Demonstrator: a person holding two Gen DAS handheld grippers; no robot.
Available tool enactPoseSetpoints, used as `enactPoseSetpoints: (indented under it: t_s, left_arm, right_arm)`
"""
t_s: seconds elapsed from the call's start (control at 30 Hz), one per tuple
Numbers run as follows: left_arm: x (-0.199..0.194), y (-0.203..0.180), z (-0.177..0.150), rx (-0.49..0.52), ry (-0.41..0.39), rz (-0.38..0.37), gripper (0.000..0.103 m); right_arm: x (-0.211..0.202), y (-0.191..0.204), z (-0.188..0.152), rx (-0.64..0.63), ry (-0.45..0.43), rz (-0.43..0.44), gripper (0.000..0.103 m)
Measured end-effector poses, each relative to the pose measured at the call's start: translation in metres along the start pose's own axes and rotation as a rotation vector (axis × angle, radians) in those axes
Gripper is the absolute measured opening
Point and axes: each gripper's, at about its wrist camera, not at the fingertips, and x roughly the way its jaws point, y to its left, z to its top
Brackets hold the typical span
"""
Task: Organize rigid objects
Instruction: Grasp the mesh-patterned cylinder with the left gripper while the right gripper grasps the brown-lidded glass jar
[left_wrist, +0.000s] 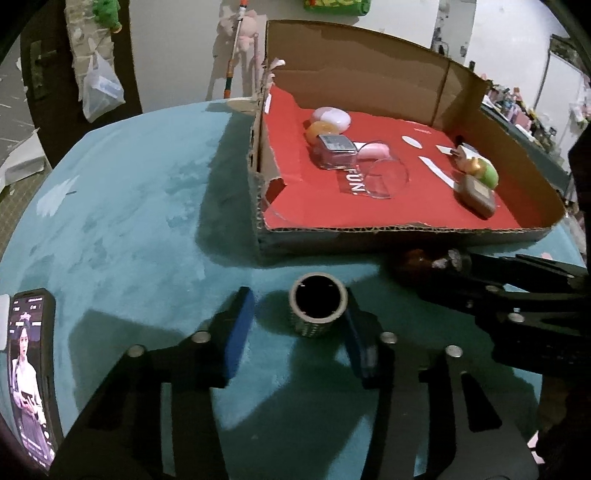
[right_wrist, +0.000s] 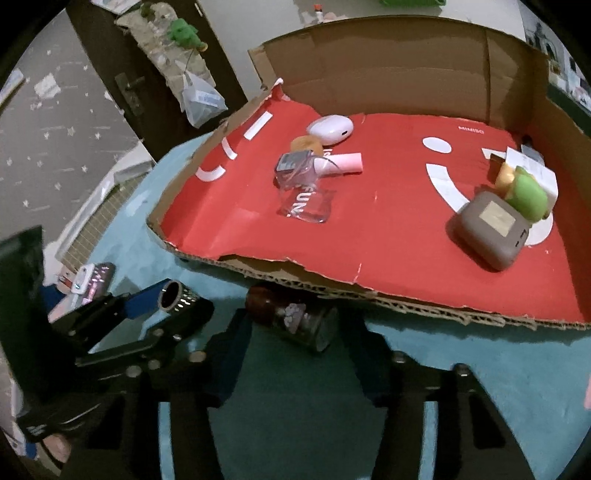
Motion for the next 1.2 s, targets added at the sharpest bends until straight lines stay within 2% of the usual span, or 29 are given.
enactPoseSetpoints:
  t_s: [0.07, 0.1, 0.13, 0.77, 1.2]
  left_arm:
    - [-0.001, -0.001, 0.000, 0.004, -0.002, -0.015, 0.030]
    - [-0.001, -0.002, 0.000, 0.005, -0.002, -0.020, 0.028]
    - [-0.001, -0.003, 0.000, 0.008, -0.002, -0.025, 0.024]
    - [-0.017, -0.016, 0.003, 0.009, -0.018, -0.049, 0.024]
    - [-0.039, -0.046, 0.015, 0.070, -0.068, -0.070, 0.024]
  right_arm:
    - [0.000, 0.001, 0.000, -0.010, 0.000, -0.008, 0.051]
    - [-0.001, 0.002, 0.000, -0.014, -0.002, -0.011, 0.042]
    - [-0.003, 0.001, 0.000, -0.014, -0.005, -0.007, 0.042]
    - [-0.030, -0.002, -0.012, -0.008, -0.029, 0.072, 0.041]
    - [-0.064, -0.013, -0.013, 0.012, -0.101, 0.084, 0.041]
